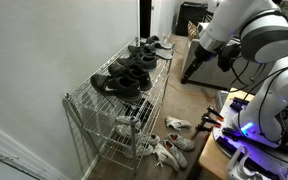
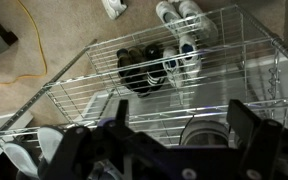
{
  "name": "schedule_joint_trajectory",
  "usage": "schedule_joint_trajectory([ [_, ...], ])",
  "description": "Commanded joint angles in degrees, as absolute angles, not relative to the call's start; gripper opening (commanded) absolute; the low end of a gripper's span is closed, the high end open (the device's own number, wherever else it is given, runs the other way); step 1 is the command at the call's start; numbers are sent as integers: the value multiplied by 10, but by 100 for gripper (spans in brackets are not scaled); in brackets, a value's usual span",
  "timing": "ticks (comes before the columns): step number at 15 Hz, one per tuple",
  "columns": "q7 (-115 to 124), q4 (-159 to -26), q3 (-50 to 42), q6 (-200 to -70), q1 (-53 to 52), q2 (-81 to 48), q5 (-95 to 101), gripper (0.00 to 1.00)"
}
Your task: Remove the grey pair of shoes from the top rack and put them on the second rack
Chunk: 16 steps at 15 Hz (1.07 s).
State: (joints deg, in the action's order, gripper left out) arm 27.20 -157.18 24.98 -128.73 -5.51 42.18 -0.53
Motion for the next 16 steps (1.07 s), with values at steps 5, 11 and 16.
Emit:
schedule_joint_trajectory([
  [5, 274, -1433, 254, -1402, 38, 246, 138, 100],
  [11, 283, -1308, 221, -1395, 57, 119, 252, 100],
  [16, 263, -1221, 158, -1369, 29, 49, 255, 100],
])
